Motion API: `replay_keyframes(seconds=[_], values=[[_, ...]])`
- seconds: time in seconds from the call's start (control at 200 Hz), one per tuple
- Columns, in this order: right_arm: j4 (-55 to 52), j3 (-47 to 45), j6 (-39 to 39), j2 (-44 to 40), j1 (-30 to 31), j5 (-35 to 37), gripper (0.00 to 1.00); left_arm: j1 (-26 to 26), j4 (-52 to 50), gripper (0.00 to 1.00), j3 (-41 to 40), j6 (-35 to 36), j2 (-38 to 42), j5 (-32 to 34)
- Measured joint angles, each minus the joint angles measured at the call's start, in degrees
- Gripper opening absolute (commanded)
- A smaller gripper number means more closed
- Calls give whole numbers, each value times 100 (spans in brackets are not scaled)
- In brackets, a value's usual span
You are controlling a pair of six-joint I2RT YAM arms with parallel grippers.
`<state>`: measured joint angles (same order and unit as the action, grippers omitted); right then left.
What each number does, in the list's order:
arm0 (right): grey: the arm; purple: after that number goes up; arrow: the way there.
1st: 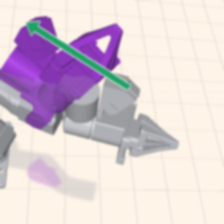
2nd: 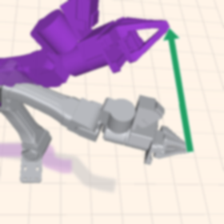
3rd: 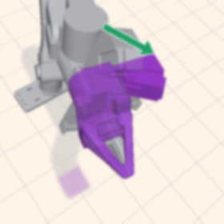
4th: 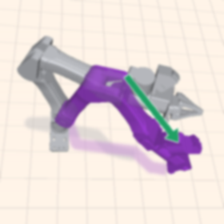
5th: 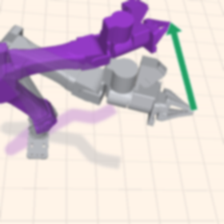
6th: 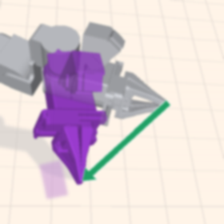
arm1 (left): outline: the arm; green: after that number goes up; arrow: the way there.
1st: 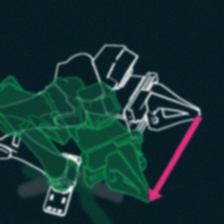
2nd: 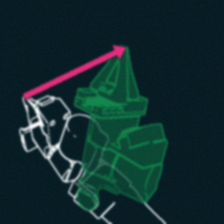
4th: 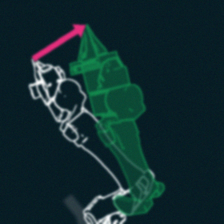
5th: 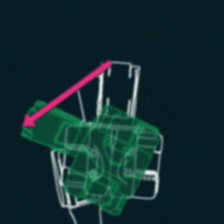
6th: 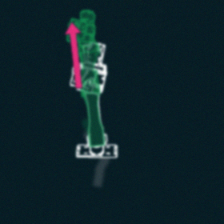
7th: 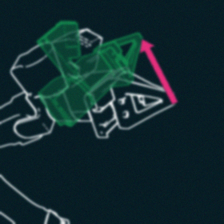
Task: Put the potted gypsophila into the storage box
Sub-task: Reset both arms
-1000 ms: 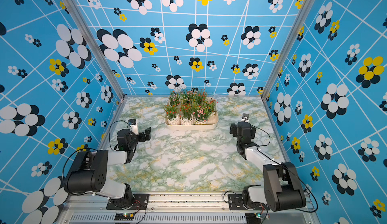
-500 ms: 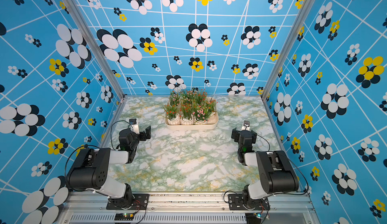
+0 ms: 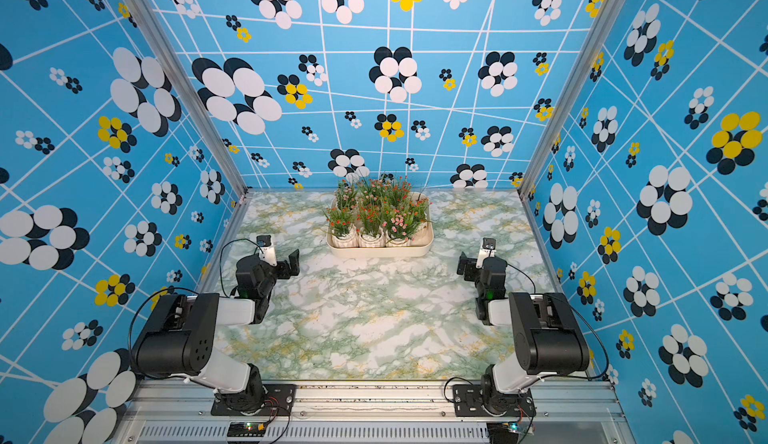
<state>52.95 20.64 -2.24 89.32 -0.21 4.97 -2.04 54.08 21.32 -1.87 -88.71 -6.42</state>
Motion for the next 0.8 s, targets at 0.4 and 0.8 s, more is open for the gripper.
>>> replay_keyframes(seconds=[0.4, 0.8], values=[[168, -2, -33, 0, 0, 94, 99, 26, -2, 100, 0, 0, 0, 0], [173, -2, -33, 0, 0, 96, 99, 101, -9, 100, 2, 35, 0, 50]])
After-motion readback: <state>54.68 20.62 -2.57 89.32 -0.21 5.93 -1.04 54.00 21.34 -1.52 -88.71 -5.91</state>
